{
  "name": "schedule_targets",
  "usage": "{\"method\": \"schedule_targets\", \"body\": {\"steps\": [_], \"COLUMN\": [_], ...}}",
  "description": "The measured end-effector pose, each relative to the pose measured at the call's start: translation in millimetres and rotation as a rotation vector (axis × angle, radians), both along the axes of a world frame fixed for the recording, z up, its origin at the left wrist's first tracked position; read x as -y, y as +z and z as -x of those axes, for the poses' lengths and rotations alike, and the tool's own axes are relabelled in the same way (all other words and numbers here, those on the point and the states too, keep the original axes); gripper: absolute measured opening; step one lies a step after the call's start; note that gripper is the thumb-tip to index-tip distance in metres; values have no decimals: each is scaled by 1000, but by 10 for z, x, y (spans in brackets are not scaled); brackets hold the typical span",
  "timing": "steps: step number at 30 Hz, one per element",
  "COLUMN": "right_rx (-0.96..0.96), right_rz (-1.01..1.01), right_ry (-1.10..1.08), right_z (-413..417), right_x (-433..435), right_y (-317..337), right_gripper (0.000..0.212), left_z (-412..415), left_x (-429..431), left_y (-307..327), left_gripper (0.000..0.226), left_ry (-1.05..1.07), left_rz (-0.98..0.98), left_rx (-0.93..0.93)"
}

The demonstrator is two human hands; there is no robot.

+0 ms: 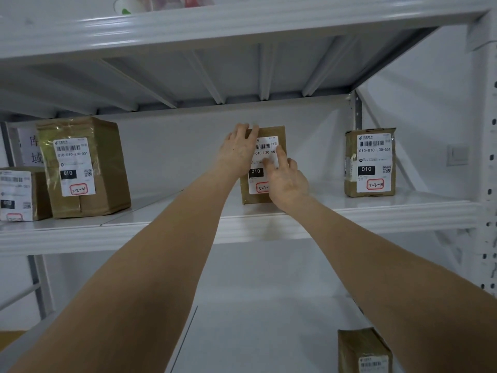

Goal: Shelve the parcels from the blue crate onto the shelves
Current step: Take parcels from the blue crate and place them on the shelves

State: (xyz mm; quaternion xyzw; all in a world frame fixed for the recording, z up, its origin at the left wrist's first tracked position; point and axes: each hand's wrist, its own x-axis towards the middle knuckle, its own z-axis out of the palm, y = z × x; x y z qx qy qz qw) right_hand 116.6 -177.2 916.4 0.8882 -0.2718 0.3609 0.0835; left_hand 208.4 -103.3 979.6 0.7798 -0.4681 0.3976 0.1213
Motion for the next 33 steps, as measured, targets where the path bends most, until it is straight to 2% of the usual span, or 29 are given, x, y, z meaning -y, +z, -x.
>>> {"method": "schedule_targets", "body": {"steps": [6,10,15,20,24,33], "right_rx": [51,110,141,188,126,-176], "right_rz": [48,58,44,69,11,-214], "right_ry": [-20,-19,6,74,137,189], "right_z": [118,236,395,644,959,1764], "right_x": [-191,-362,-598,-902,-1067,-1208], "right_y": [-38,-159,-386,-773,-1231,-2943], "right_gripper": [57,51,55,53,47,50], "left_z": [89,221,432,665,970,1831], "left_x": [-211,-422,-721,-956,-1107,-1327], "left_y": [-172,-357,-687,-1138,-1701,-3419], "left_gripper": [75,61,53,45,51,49], "left_ry": [-11,-40,-42,-35,-10,81], "left_rz": [20,10,33,76,86,-230], "left_rx": [0,-111,-265,-239,-208,-484]}}
